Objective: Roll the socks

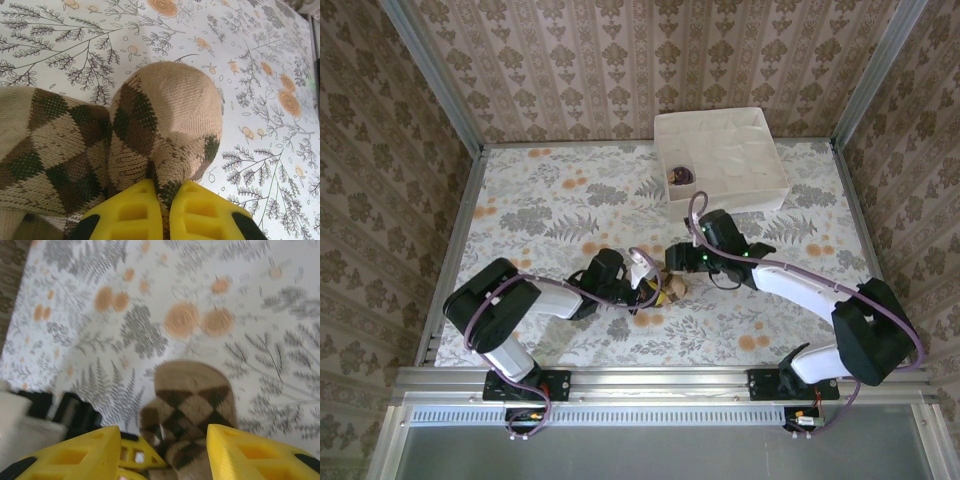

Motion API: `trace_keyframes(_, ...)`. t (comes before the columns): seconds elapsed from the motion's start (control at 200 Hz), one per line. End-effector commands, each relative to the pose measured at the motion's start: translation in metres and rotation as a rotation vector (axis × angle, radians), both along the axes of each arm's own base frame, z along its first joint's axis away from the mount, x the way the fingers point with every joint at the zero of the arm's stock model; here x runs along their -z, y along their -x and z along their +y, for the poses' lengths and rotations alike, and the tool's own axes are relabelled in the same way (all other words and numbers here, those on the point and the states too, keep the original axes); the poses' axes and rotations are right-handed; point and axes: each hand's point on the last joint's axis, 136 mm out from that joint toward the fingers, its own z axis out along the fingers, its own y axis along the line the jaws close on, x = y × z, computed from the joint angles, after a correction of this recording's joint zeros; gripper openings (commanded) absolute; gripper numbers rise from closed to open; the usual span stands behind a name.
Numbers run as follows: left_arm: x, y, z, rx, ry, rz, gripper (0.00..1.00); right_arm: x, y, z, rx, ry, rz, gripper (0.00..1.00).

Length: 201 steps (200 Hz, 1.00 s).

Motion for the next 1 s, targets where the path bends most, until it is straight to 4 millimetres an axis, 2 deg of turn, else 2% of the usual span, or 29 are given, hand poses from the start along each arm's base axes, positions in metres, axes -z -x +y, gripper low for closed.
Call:
trace_keyframes(0.0, 0.042, 0.006, 0.024, -0.058, -0.123, 0.159, 0.00, 0.019, 0.020, -0.005, -0.019, -0.008, 0.041, 0.51)
trace_keyframes(0.26, 0.045, -0.003, 0.026, -0.072, -0.090, 0.217, 0.00, 0.039, 0.028, -0.011, -0.014, 0.021, 0.069, 0.53)
trace_keyframes(0.3, 0.046, -0.003, 0.026, -0.071, -0.088, 0.223, 0.00, 0.037, 0.027, -0.009, -0.018, 0.012, 0.062, 0.53)
trace_keyframes(0.325, 0.046, -0.003, 0.026, -0.072, -0.088, 0.226, 0.00, 0.047, 0.027, -0.008, -0.022, 0.019, 0.086, 0.52)
trace_keyframes(0.545, 0.048, -0.009, 0.028, -0.089, -0.095, 0.235, 0.00, 0.058, 0.033, 0.012, -0.072, 0.001, 0.140, 0.46)
trace_keyframes(0.65, 0.049, -0.010, 0.028, -0.094, -0.097, 0.235, 0.00, 0.064, 0.039, 0.018, -0.084, 0.010, 0.168, 0.38)
trace_keyframes(0.75, 0.047, -0.011, 0.029, -0.101, -0.099, 0.222, 0.00, 0.072, 0.041, 0.021, -0.087, 0.032, 0.201, 0.22)
trace_keyframes(0.81, 0.043, -0.012, 0.030, -0.103, -0.097, 0.195, 0.05, 0.077, 0.042, 0.019, -0.076, 0.066, 0.225, 0.12)
trace_keyframes(0.865, 0.037, -0.012, 0.030, -0.099, -0.098, 0.152, 0.14, 0.082, 0.041, 0.014, -0.050, 0.108, 0.247, 0.06)
trace_keyframes(1.0, 0.015, -0.011, 0.032, -0.069, -0.123, 0.014, 0.29, 0.089, 0.039, 0.004, -0.027, 0.192, 0.281, 0.02)
